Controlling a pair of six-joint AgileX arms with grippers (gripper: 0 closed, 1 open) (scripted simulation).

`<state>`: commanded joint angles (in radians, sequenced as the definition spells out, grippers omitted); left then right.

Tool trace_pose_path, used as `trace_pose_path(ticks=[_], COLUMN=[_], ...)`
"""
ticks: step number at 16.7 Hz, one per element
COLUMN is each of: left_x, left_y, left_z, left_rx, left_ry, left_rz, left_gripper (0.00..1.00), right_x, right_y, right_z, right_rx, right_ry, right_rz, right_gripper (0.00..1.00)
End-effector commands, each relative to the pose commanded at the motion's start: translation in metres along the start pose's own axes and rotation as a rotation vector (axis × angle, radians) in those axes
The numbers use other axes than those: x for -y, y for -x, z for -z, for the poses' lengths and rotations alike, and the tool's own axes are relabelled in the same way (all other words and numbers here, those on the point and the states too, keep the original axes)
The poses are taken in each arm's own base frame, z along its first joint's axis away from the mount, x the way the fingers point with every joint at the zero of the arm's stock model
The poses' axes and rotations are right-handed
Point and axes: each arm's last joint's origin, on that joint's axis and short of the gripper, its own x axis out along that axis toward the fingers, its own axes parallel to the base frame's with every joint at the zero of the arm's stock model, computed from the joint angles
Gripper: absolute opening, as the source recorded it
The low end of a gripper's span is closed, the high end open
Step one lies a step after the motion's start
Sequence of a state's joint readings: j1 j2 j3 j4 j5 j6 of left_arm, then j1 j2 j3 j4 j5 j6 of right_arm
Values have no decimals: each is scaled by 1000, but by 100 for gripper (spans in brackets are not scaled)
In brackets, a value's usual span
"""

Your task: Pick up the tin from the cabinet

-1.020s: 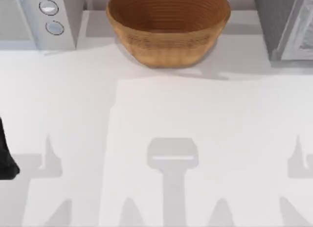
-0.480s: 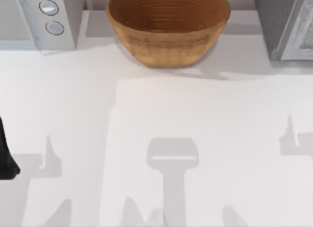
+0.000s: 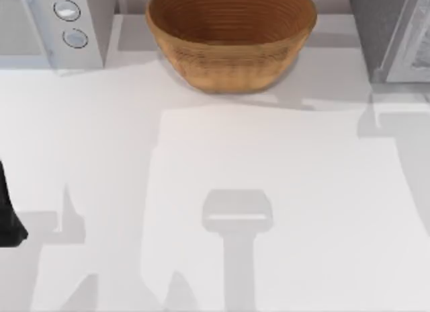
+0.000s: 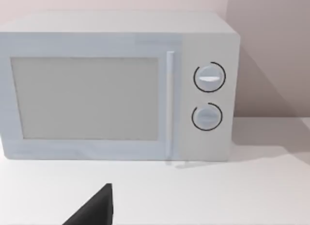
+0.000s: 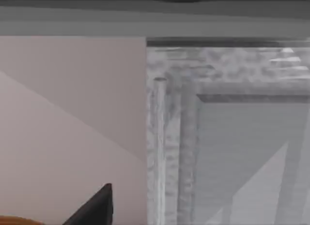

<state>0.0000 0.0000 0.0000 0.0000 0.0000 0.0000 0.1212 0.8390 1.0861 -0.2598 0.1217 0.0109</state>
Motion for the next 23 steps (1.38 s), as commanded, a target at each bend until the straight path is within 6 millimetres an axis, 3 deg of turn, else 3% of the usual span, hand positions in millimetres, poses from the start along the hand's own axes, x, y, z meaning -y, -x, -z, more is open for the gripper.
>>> trace_pose_path(ticks=[5, 9, 18, 23], left_x=[0, 0, 0, 0], left_y=[0, 0, 0, 0], left_z=[0, 0, 0, 0], left_rx=[0, 0, 0, 0], left_ry=[0, 0, 0, 0], left_rz=[0, 0, 0, 0], left_gripper=[100, 100, 100, 100], right_x=[-15, -25, -25, -21], right_y=[-51, -79, -89, -151], right_z=[-69, -93, -99, -75], right_rx=[9, 12, 25, 2], right_ry=[-2, -2, -5, -1], right_rz=[3, 4, 6, 12], right_gripper=[100, 100, 100, 100])
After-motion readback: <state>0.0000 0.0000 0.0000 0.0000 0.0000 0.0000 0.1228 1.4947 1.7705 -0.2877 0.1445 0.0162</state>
